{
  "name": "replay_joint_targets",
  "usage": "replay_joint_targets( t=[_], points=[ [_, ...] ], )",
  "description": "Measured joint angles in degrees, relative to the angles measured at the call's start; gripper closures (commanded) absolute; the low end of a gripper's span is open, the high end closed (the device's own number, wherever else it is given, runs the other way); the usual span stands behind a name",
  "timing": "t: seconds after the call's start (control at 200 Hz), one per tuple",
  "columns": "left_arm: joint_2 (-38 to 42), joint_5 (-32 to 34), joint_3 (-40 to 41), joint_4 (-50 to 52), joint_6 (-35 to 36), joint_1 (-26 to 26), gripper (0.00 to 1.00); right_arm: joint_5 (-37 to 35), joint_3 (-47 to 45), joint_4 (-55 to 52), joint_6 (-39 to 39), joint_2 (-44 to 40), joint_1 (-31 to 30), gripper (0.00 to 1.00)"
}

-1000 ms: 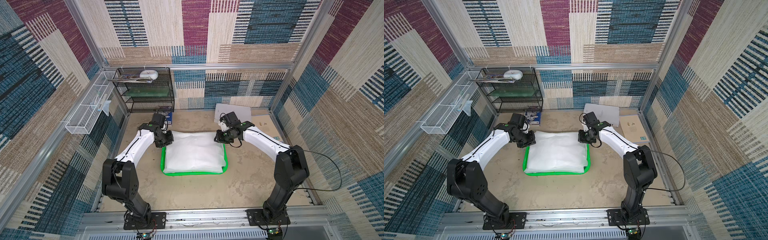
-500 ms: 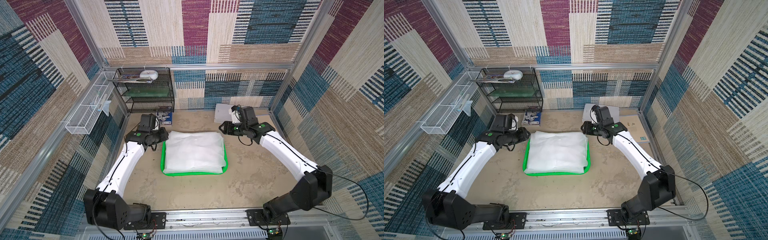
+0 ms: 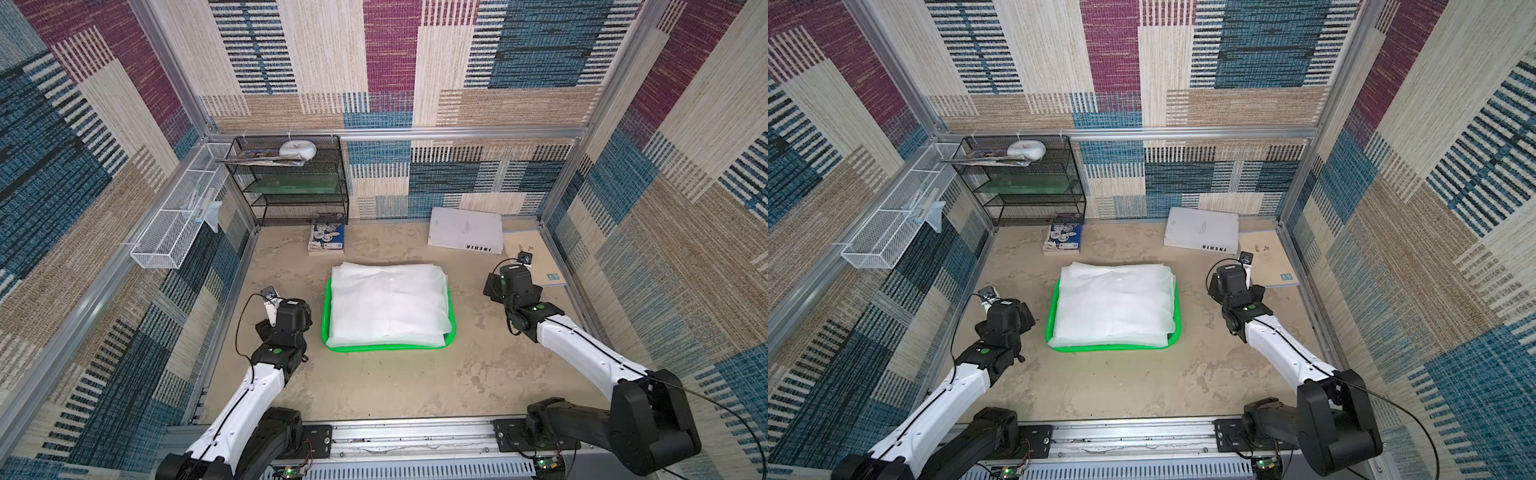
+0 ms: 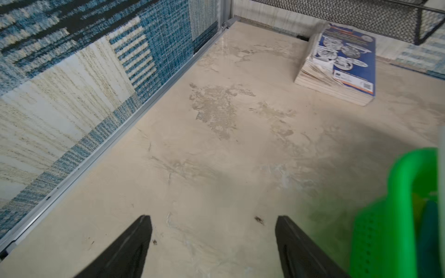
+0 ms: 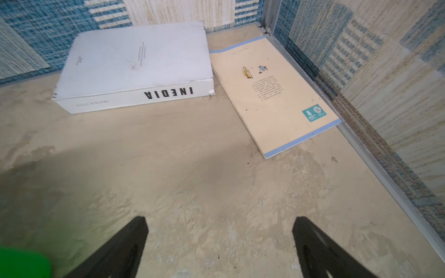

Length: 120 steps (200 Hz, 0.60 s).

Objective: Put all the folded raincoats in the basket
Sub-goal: Reset both arms

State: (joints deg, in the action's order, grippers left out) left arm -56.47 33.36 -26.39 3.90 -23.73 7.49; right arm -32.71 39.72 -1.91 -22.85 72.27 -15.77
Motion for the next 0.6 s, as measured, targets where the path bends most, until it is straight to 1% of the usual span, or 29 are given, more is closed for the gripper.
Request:
replay_joint_targets(
  t=[0.055,0.11,0.165,0.22,0.285,0.346,0.411,0.476,0.496,0.536,0.601],
  points=[
    [-3.89,-0.79,-1.79,-0.83,0.92,-1.05,0.17,-1.60,-1.38,2.01,0.83,1.14,0.70,0.01],
    [-8.02,-1.51,-3.48,-4.85,2.95,-2.03,0.18,-2.27,-2.97,4.11,1.64,1.99,1.60,0.01],
    [-11.15,-2.58,-3.45,-8.87,4.76,-3.04,0.19,-2.19,-4.13,6.10,2.45,2.99,2.75,0.01],
    [-14.82,-4.83,-1.99,-13.97,6.54,-4.57,0.20,-1.29,-5.09,8.44,3.67,4.09,4.35,0.01],
    [-19.50,-7.08,-0.57,-18.71,8.13,-6.40,0.24,-0.15,-5.40,11.47,5.53,5.70,6.23,0.01],
    [-22.91,-9.25,-1.86,-19.91,10.49,-7.13,0.25,0.94,-6.32,16.13,7.45,7.02,7.58,0.01],
    [-26.14,-12.70,-2.84,-26.45,13.44,-7.72,0.26,2.95,-8.04,21.03,8.92,8.52,9.42,0.01],
    [-28.26,-15.02,-2.99,-29.97,15.04,-8.22,0.28,4.15,-10.86,26.47,9.53,9.75,11.34,0.01],
    [-28.55,-15.61,-2.62,-30.93,15.72,-8.20,0.27,4.48,-12.00,28.20,9.73,9.84,11.85,0.01],
    [-28.96,-17.64,-0.33,-36.13,17.16,-7.93,0.26,4.83,-14.12,30.93,10.38,9.70,12.48,0.01],
    [-30.49,-20.90,5.25,-45.27,19.32,-7.23,0.24,7.17,-17.62,37.53,12.07,8.79,13.27,0.01]
  ],
)
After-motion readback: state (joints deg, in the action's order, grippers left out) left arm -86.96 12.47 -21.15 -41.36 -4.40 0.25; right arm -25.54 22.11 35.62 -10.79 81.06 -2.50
